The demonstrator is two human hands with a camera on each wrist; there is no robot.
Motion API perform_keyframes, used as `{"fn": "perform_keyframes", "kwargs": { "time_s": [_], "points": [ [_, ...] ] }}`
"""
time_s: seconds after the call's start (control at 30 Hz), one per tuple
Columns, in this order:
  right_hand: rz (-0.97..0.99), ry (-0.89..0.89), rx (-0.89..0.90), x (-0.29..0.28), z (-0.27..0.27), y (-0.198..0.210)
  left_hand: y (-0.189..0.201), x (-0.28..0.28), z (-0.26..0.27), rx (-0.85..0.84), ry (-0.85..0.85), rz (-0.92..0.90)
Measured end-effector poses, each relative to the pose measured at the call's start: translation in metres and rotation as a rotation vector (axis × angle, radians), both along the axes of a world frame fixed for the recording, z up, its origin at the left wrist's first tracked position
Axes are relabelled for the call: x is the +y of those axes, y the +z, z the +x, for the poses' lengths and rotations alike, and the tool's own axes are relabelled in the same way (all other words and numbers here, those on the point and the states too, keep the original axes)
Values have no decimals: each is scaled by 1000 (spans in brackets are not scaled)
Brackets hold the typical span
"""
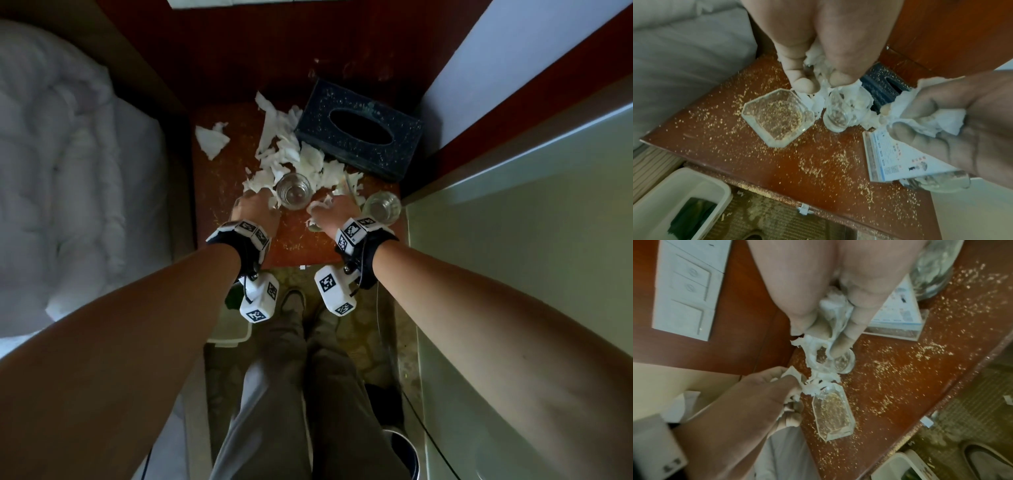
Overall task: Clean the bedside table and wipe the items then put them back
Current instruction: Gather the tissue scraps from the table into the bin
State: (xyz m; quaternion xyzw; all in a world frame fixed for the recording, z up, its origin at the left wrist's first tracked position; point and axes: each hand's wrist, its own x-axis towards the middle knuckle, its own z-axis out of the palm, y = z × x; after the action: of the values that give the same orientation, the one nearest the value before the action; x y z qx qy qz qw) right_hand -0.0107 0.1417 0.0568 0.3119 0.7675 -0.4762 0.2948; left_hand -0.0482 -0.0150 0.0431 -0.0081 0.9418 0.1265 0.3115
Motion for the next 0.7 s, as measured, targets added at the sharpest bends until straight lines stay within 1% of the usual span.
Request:
{"fn": "perform_keyframes", "kwargs": {
  "time_s": [0.07, 0.13, 0.27, 0.33, 0.4, 0.5, 0.6, 0.7],
  "points": [
    [-93, -69, 9, 0, -4, 7, 7, 2, -7, -15, 13, -36],
    [-98, -73, 57, 4, -10, 16, 16, 2, -14, 8, 34, -38],
    [68, 81, 98, 11, -33, 32, 21, -1, -32, 44, 48, -46],
    [142, 150, 131, 12, -50, 33, 20, -5, -42, 52, 64, -48],
    [181, 174, 155, 10, -65, 31, 18, -13, -53, 48, 93, -43],
    [188, 206, 142, 2, -86, 28, 11, -27, -70, 35, 121, -15],
    [213, 246, 128, -12, -110, 18, 2, -41, -90, 44, 119, 18],
    [255, 289, 112, -26, -136, 3, -7, -53, -112, 25, 99, 1]
  ]
}}
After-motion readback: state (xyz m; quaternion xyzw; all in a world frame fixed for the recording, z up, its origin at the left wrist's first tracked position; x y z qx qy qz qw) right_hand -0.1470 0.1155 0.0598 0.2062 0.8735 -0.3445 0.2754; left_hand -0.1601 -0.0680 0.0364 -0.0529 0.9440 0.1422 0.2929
